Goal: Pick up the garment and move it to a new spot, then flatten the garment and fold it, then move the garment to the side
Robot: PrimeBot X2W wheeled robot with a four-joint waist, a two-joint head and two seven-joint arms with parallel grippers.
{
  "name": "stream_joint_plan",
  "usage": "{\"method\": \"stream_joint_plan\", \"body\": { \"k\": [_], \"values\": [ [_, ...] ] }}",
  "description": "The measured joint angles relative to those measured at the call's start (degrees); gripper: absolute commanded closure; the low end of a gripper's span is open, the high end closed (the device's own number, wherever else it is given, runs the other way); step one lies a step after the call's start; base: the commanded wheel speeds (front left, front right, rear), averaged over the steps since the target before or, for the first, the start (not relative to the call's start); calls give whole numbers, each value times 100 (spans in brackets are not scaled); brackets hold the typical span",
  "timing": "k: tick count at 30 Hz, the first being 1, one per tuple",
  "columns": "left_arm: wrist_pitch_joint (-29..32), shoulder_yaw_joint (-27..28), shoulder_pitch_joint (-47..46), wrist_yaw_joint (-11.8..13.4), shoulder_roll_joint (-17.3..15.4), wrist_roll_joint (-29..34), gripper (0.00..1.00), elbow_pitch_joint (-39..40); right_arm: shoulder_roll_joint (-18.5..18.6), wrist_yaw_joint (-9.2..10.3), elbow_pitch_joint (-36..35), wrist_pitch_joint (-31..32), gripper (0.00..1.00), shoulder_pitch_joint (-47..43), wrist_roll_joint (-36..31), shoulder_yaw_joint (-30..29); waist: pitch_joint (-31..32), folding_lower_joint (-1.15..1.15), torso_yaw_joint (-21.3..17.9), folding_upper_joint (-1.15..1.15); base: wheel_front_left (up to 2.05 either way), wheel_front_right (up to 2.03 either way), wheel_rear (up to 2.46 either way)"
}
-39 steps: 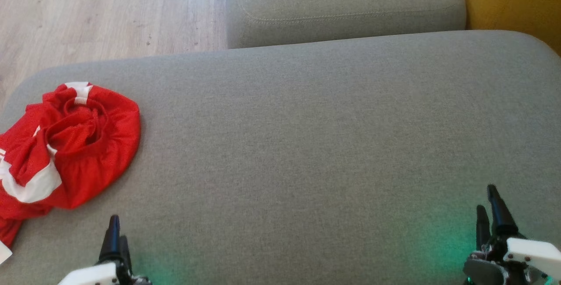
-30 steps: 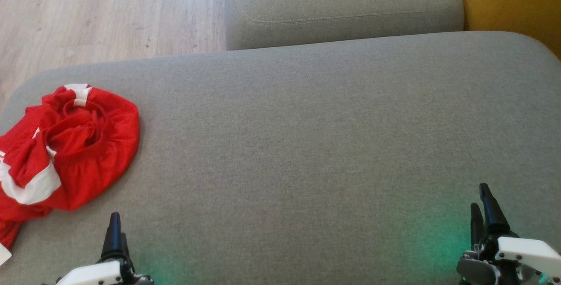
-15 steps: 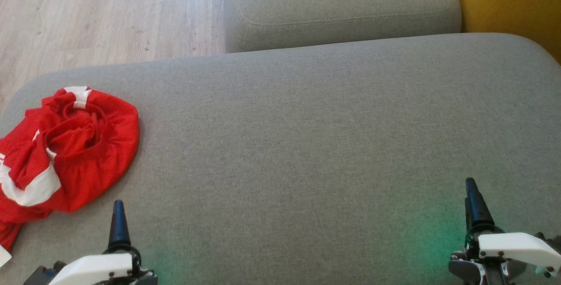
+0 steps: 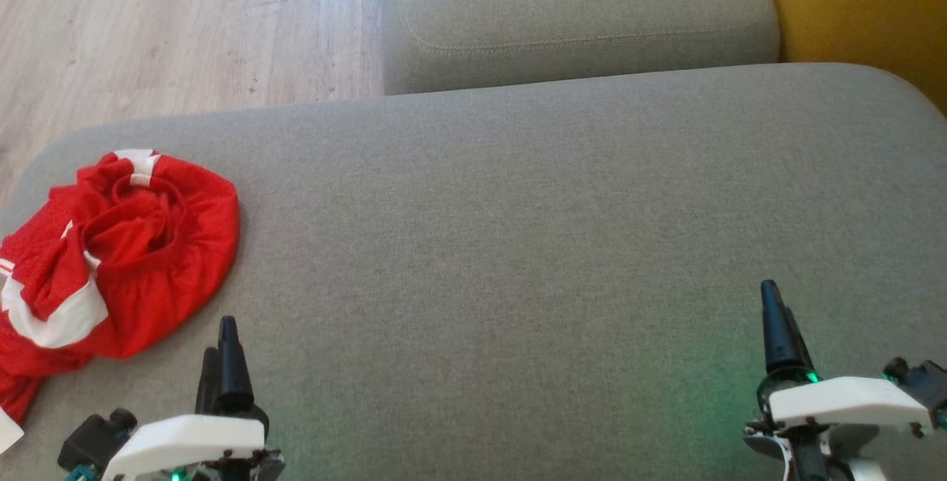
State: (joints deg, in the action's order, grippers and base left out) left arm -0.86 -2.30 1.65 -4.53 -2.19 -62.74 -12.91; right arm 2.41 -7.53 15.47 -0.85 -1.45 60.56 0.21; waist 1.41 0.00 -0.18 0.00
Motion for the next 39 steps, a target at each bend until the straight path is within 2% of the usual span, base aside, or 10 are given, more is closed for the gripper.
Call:
{"method": "stream_joint_plan", "body": {
  "k": [26, 39],
  "values": [
    [-432, -381, 124, 114, -8, 1997, 0, 333, 1, 0, -213, -423, 0, -38, -1819, 431, 159, 0, 70, 0, 0, 0, 0],
    [-637, -538, 133, 303, -13, 2860, 0, 410, 1, 0, -271, -644, 0, -48, -2657, 614, 228, 0, 74, 0, 0, 0, 0]
  ]
}}
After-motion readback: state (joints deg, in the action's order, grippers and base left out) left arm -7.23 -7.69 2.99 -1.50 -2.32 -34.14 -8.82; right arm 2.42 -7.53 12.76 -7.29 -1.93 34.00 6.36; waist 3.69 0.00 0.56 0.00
